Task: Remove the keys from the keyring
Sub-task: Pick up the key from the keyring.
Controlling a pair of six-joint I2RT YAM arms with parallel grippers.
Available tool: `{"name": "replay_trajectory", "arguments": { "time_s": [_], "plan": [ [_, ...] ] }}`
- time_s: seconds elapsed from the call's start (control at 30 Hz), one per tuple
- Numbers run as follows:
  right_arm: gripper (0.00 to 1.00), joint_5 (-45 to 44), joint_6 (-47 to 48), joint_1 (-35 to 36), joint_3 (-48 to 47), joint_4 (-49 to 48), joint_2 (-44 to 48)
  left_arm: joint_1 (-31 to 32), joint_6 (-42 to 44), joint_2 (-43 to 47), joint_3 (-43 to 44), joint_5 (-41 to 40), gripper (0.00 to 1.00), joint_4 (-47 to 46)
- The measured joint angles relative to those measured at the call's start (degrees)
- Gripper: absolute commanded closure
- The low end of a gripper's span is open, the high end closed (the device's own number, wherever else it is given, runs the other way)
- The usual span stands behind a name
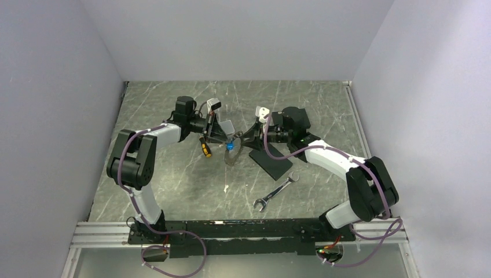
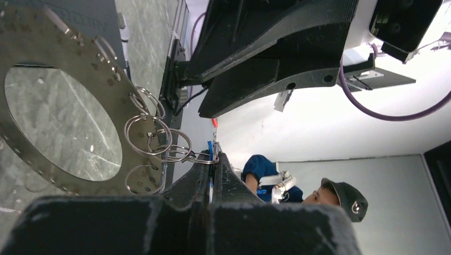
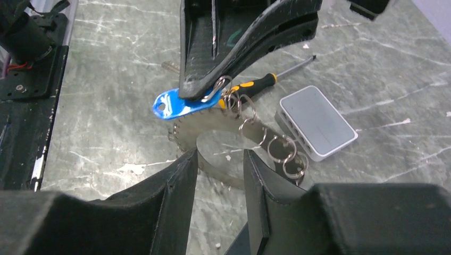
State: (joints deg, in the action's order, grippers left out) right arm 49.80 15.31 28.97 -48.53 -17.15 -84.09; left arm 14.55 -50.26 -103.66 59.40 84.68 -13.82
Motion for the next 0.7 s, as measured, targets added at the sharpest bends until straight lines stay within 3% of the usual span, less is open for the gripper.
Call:
{"name": "replay_trajectory", "arguments": {
  "time_s": [0.13,0.37,0.53,0.63,0.7],
  "plan": [
    [0.57,1.3,-0.3,0.0,0.2,-3.1,-1.1,1.5,2.2,0.0,0.8,1.2,1.00,2.1],
    [0.57,1.8,0.1,0.9,1.4,-7.3,-2.1,4.2,15.6,-0.5,8.2,2.1,1.00,17.7],
    [0.58,2.6,-0.3,1.5,3.2,-10.4,-2.1,5.0,19.6,-1.1,9.5,2.3,1.00,22.6],
    [0.65,2.7,-1.0,1.7,3.7,-11.7,-2.1,5.2,19.6,-1.2,9.2,2.3,1.00,22.6],
    [0.77,2.6,-1.4,1.9,3.7,-13.0,-2.1,5.3,19.5,-1.2,9.2,2.3,1.00,22.6]
  ]
}}
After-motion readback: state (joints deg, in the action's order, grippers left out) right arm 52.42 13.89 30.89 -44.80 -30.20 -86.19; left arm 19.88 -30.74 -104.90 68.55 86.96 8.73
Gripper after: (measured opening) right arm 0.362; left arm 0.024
